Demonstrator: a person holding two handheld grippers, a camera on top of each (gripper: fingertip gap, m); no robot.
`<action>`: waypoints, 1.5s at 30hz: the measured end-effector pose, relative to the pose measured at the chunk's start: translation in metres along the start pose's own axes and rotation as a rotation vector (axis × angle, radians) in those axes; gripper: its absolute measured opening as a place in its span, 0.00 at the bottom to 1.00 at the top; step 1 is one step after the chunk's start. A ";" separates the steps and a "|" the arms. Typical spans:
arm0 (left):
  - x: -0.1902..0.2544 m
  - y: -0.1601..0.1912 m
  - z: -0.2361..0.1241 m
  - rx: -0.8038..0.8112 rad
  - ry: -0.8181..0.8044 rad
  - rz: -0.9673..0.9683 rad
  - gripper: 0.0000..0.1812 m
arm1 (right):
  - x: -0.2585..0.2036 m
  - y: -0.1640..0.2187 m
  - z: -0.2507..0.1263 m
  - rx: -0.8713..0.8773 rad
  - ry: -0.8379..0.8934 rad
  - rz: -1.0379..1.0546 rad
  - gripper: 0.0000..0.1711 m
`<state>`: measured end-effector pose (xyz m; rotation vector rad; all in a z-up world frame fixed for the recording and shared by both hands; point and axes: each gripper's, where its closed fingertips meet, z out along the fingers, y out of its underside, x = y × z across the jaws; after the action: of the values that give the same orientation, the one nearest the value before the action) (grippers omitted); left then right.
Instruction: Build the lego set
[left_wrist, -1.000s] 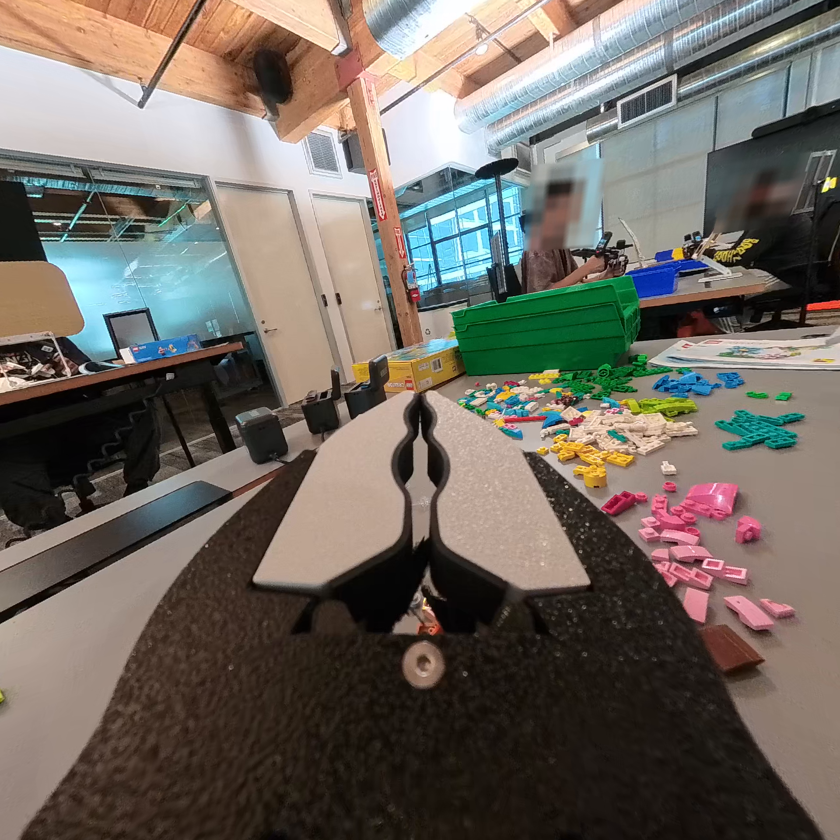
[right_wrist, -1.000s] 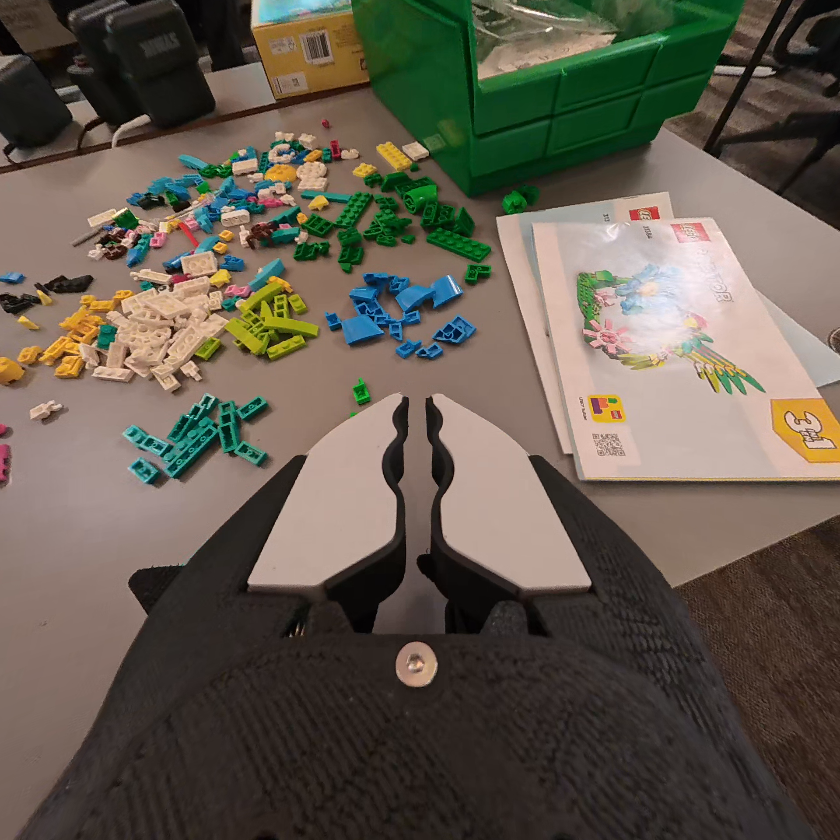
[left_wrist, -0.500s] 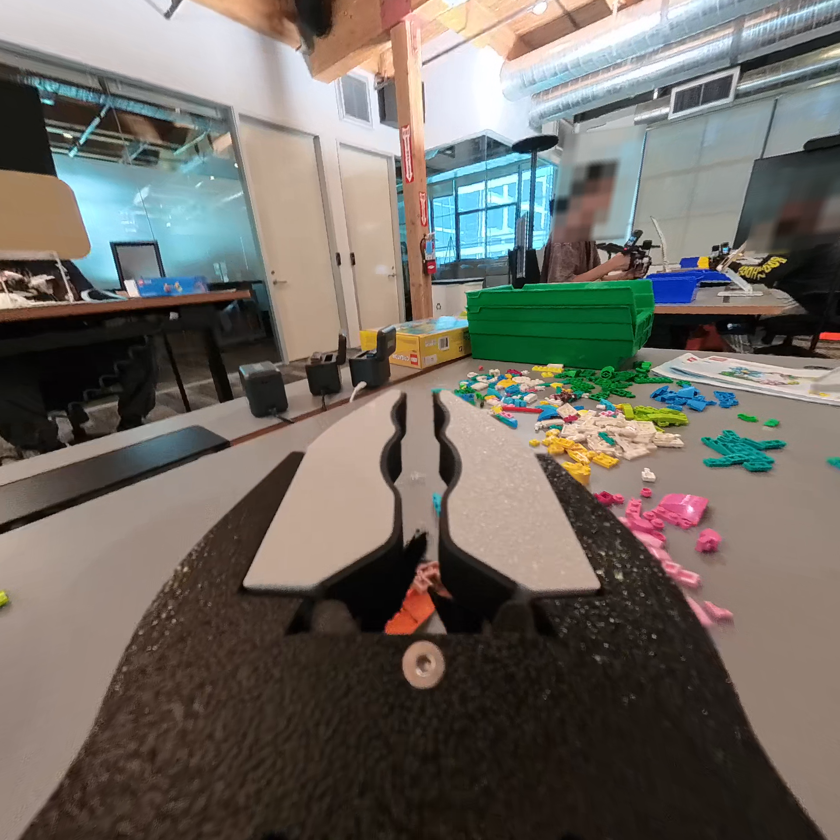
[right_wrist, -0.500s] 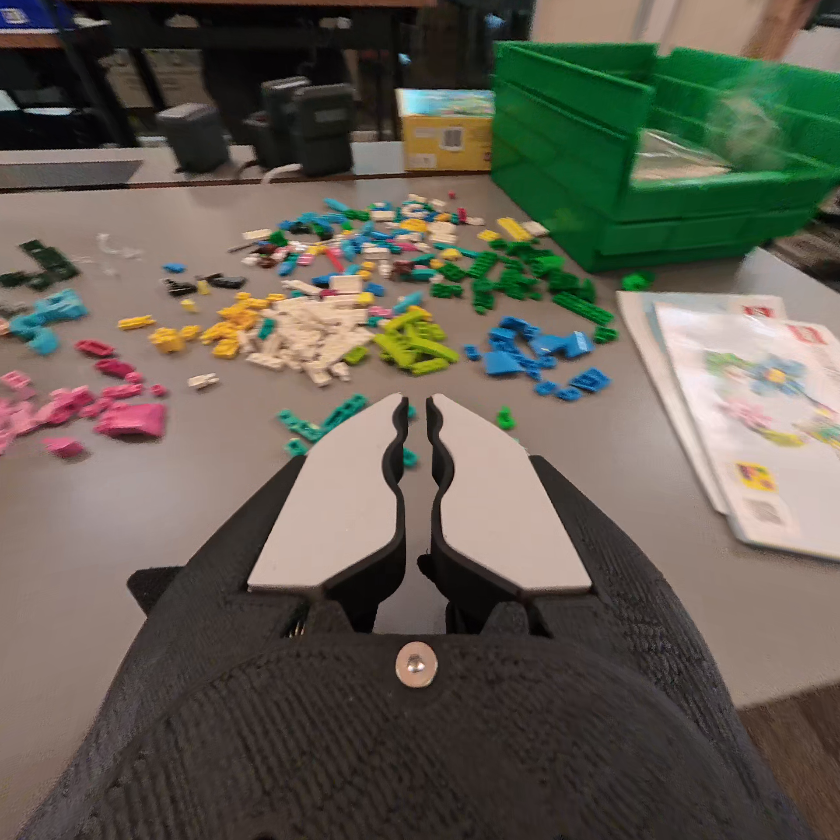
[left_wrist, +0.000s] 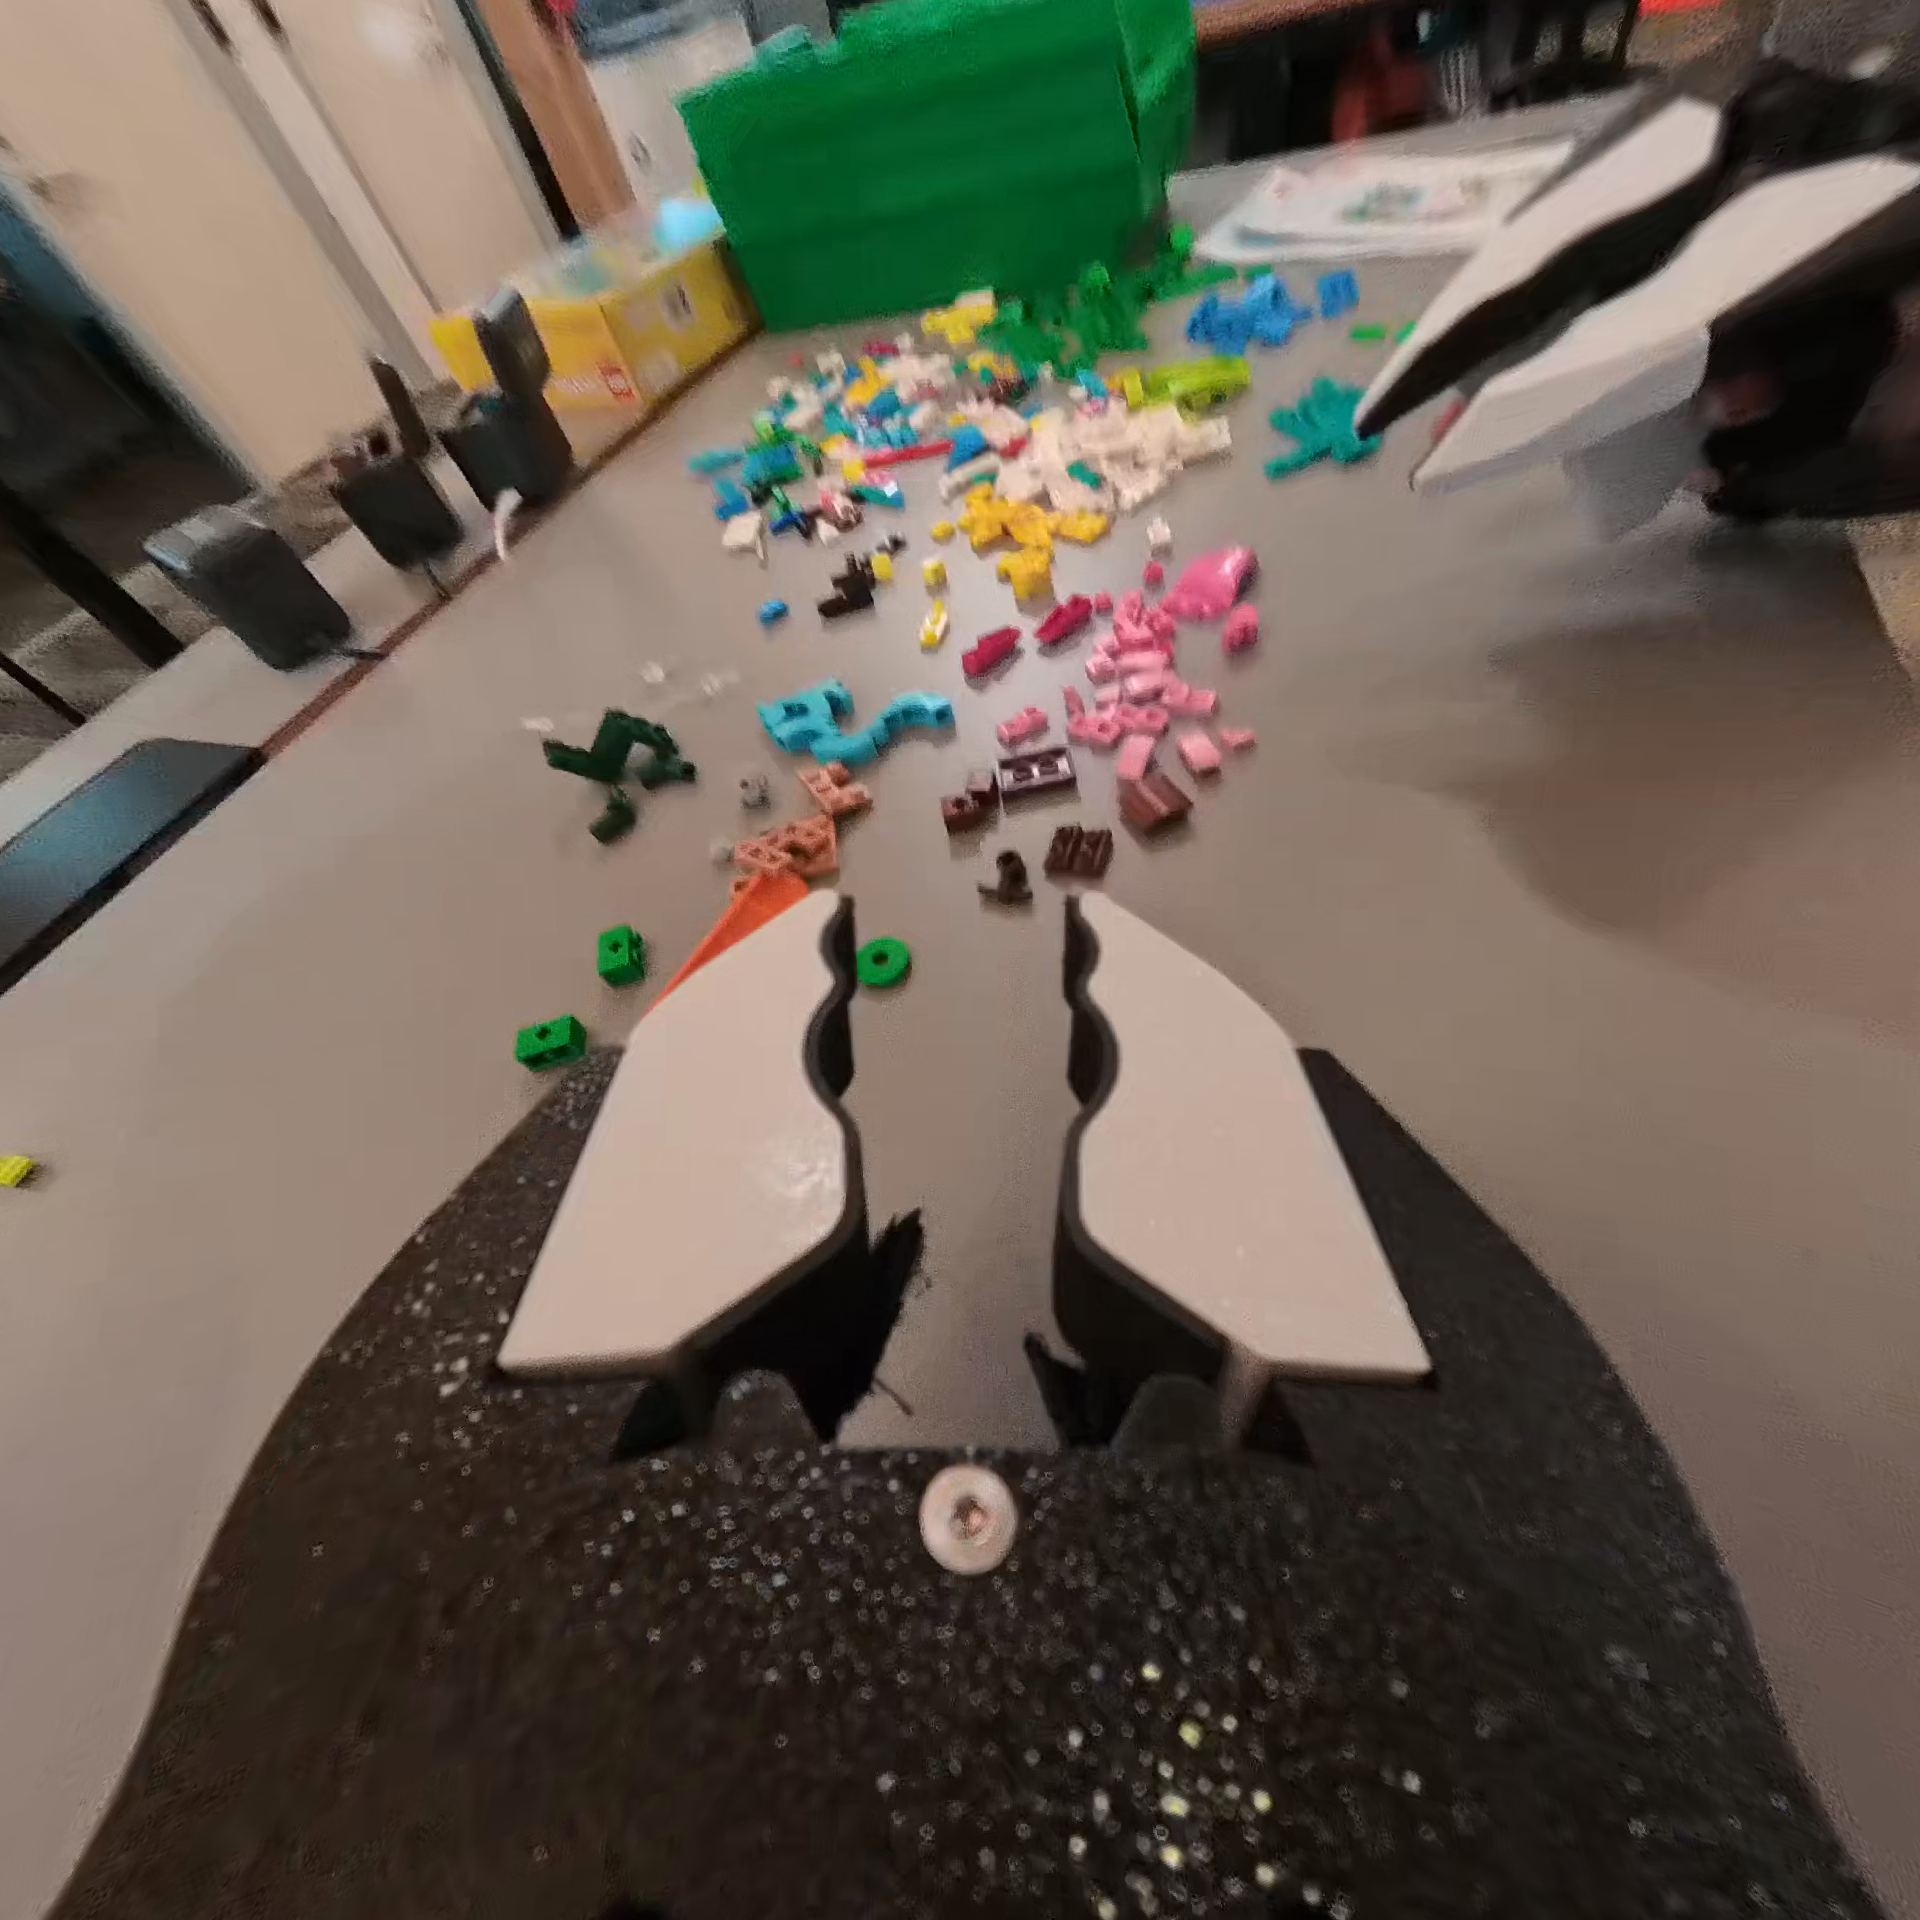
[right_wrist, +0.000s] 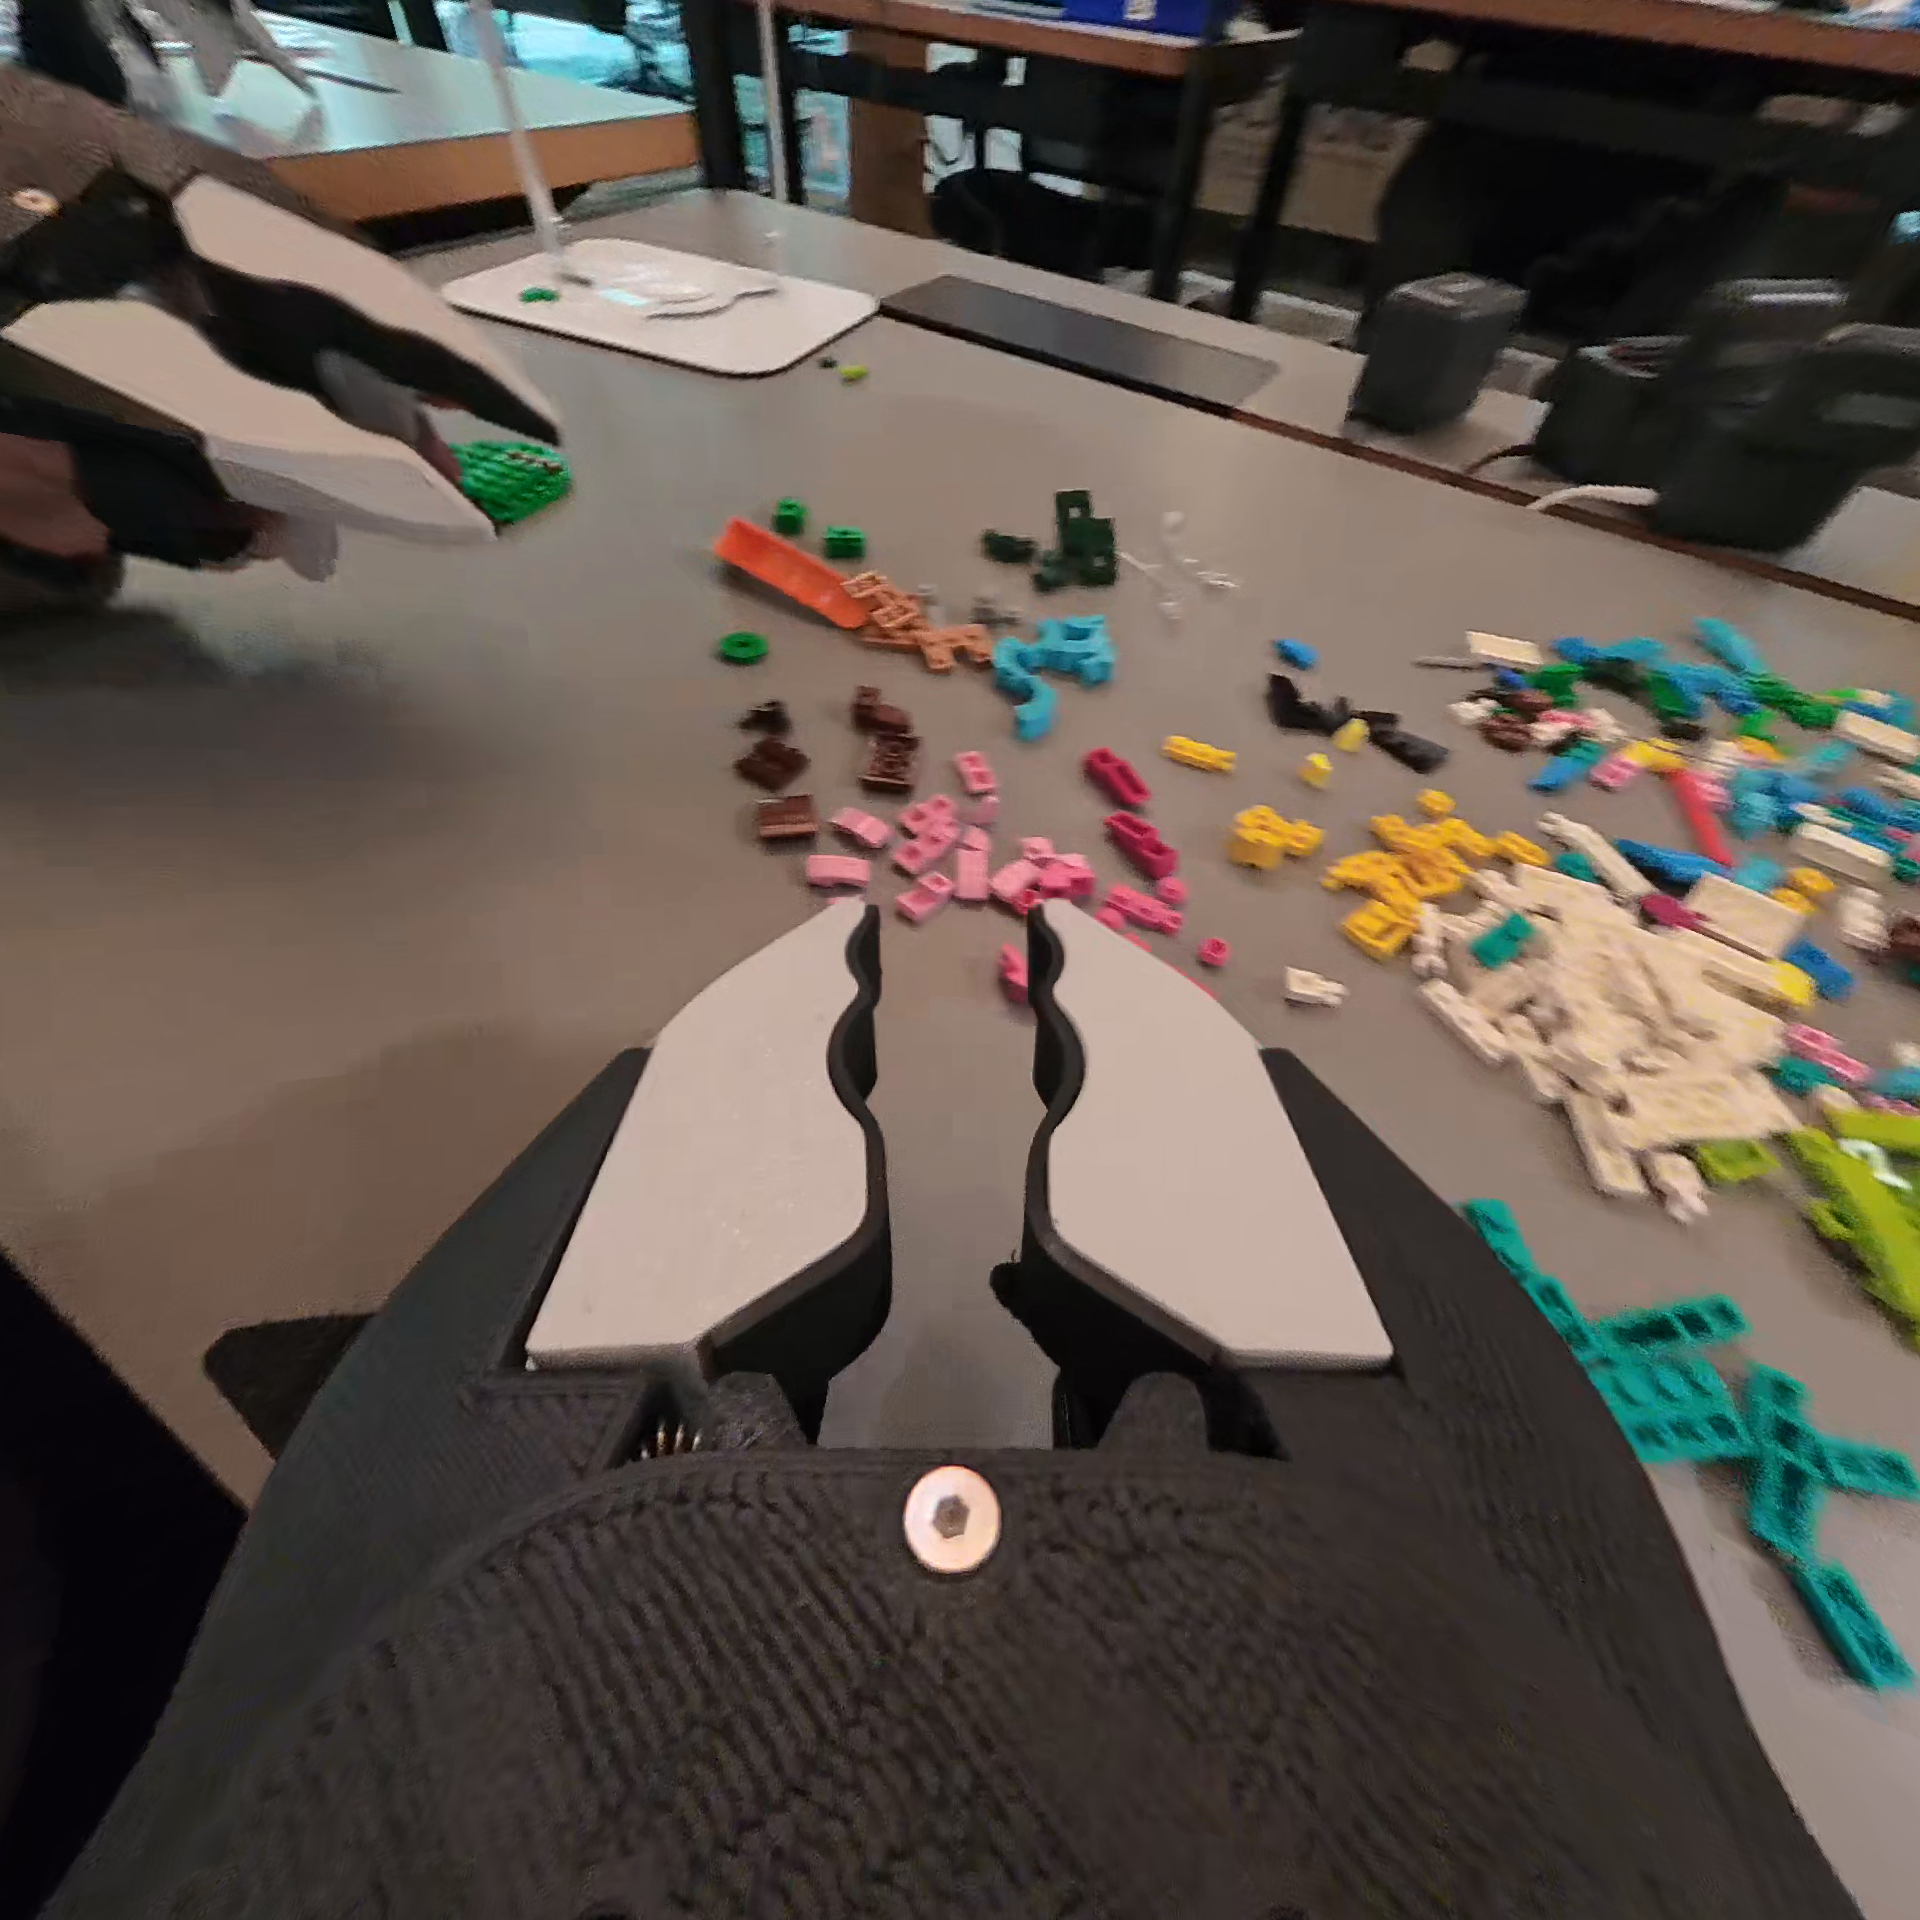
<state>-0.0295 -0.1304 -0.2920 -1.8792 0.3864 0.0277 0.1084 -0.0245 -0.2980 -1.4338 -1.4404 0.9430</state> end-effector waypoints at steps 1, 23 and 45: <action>0.001 0.000 -0.003 -0.011 0.020 -0.003 0.22 | -0.005 -0.001 0.003 -0.003 -0.018 0.000 0.15; 0.031 0.021 -0.003 -0.078 0.106 -0.060 0.30 | -0.038 0.007 0.033 -0.119 -0.120 0.015 0.14; 0.031 0.027 0.001 -0.125 0.057 0.004 0.29 | -0.051 0.027 0.043 -0.260 -0.067 -0.221 0.15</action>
<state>-0.0074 -0.1450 -0.3237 -2.0062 0.4364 0.0012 0.0751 -0.0714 -0.3407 -1.3999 -1.7827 0.6899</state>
